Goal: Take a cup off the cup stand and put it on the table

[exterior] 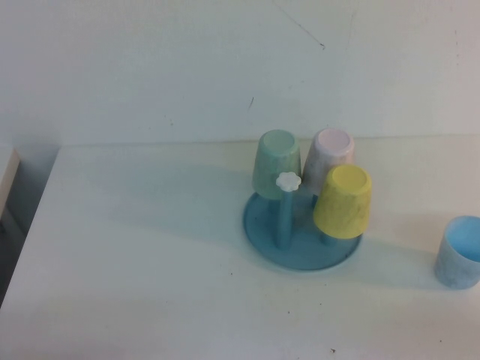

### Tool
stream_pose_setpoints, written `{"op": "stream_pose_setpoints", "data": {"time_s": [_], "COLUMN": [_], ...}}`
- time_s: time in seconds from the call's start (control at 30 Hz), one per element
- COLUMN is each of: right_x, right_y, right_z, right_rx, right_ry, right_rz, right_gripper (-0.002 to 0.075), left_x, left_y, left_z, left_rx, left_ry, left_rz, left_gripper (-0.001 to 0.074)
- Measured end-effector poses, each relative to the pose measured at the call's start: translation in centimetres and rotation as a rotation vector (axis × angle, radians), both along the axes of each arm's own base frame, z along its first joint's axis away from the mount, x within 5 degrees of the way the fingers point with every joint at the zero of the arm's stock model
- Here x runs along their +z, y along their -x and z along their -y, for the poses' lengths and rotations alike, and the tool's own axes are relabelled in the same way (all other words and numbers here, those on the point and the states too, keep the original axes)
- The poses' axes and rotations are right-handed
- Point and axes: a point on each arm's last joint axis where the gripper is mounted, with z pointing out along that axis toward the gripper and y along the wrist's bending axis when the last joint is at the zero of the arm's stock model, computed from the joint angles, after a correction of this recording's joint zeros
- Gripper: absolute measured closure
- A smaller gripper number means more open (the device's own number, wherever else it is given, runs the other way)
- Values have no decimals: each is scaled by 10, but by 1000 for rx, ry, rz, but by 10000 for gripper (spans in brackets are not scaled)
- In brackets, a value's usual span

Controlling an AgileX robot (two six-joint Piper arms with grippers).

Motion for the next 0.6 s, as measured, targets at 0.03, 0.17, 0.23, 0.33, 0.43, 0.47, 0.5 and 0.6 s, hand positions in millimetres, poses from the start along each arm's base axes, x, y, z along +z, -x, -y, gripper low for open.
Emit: {"op": "stream_pose_setpoints", "data": {"time_s": [0.03,0.17,0.23,0.33,0.43,0.47,0.5,0.6], "right_x": [0,0,0,0,0,0,0,0], "right_y": [0,0,0,0,0,0,0,0], "right_z": [0,0,0,0,0,0,0,0], "right_rx": [0,0,0,0,0,0,0,0], "right_ry": [0,0,0,0,0,0,0,0], "right_rz": [0,0,0,0,0,0,0,0], "right_gripper": [727,727,727,727,727,727,727,727], "left_x": [-2,-14,-13,-12,-13,-13,-13,-13], "left_y": [2,6,5,4,4,4,4,4], "left_z": [-2,-15,-18,-17,-12,-11,-10,-7], "left_rx": [30,190,205,160,85,57,35,-27], "left_ry": [6,53,0,-121,-197,-221,-237,-266], "left_rz": [-18,-108,-80,-63,-68,-64,-61,-53], "left_gripper": [736,736,736,736,736,736,736,736]}}
